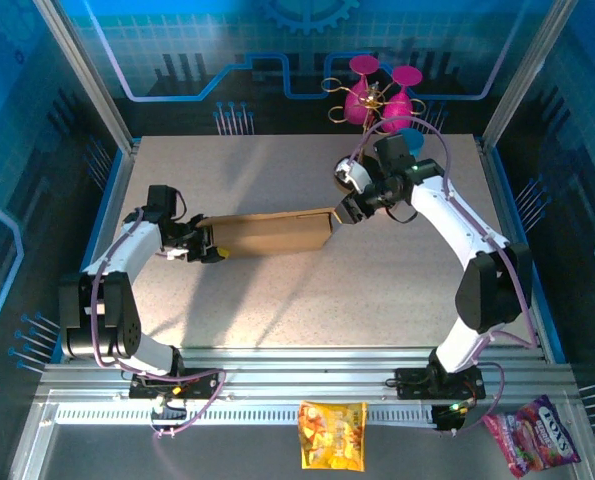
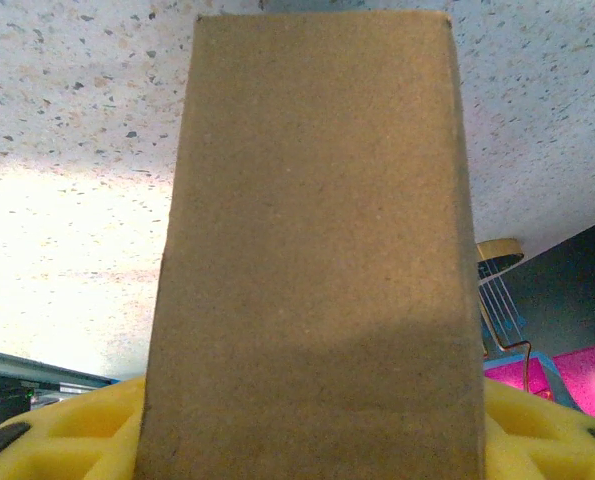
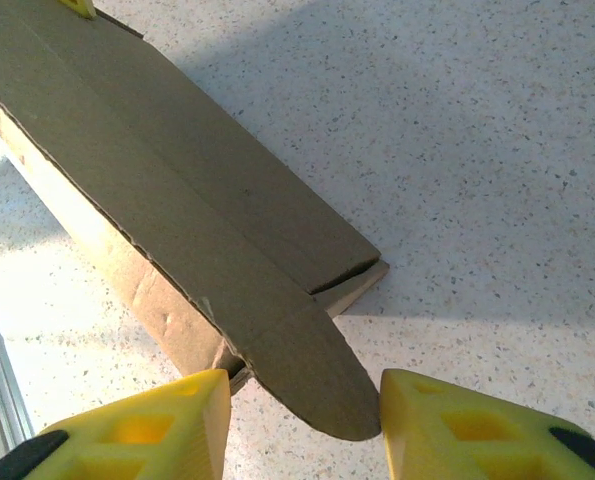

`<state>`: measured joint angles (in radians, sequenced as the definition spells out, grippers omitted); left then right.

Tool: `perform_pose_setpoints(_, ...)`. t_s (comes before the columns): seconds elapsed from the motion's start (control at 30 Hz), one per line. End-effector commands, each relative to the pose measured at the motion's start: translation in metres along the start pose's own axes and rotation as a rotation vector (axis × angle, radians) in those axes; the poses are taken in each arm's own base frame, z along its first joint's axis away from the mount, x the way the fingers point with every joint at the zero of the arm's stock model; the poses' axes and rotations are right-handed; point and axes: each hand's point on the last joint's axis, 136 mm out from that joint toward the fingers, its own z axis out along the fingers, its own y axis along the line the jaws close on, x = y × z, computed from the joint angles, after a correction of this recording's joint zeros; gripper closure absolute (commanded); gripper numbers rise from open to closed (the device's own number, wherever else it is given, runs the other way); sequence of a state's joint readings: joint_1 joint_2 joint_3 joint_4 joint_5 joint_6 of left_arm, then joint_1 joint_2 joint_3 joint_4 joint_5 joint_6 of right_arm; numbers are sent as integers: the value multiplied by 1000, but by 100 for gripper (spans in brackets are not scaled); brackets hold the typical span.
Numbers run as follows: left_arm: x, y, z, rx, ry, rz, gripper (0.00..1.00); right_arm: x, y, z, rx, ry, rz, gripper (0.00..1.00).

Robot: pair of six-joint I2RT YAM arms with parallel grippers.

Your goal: Fold the paper box

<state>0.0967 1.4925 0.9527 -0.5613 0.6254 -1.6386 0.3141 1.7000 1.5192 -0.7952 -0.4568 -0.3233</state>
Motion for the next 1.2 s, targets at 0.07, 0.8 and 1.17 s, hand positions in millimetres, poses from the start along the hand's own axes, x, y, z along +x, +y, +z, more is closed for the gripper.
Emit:
perform_pose_setpoints(0.07,-12,4,-1,-32,-46,-25,79,-5,9,5,-13,19,-31,62)
perform_pose_setpoints(0.8,-14,3,0,-26,-45,-22,76,-20,3,-1,116,25,39,100)
perform_pose_setpoints(1.17,-16,3,4,-21,-38,-31,75,-23,19,3,142,83,282,100)
